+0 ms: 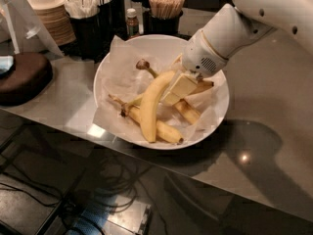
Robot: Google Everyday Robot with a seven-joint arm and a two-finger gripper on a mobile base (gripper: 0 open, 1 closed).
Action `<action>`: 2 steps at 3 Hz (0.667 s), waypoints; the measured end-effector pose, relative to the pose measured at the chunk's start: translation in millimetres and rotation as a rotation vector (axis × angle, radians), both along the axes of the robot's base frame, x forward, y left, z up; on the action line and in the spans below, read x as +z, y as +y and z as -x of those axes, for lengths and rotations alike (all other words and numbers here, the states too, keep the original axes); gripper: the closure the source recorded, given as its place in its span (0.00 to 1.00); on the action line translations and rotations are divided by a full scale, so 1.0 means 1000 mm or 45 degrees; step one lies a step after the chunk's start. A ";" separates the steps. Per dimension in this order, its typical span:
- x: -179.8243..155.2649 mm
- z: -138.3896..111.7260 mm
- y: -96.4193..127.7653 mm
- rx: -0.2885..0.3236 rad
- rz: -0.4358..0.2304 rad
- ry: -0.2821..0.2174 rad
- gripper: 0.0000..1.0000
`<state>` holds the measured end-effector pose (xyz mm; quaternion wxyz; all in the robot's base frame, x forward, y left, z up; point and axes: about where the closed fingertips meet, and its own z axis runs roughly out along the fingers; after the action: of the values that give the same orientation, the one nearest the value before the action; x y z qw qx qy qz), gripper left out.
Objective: Pick banana from white bowl
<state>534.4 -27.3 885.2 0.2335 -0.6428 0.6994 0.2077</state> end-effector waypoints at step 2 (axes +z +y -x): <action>0.023 0.004 -0.001 -0.057 0.010 -0.099 1.00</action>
Offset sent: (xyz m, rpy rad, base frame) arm -0.0193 -0.0098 0.0722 -0.0519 -0.1840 -0.1177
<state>530.0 -28.2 907.9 0.2624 -0.6354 0.7049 0.1745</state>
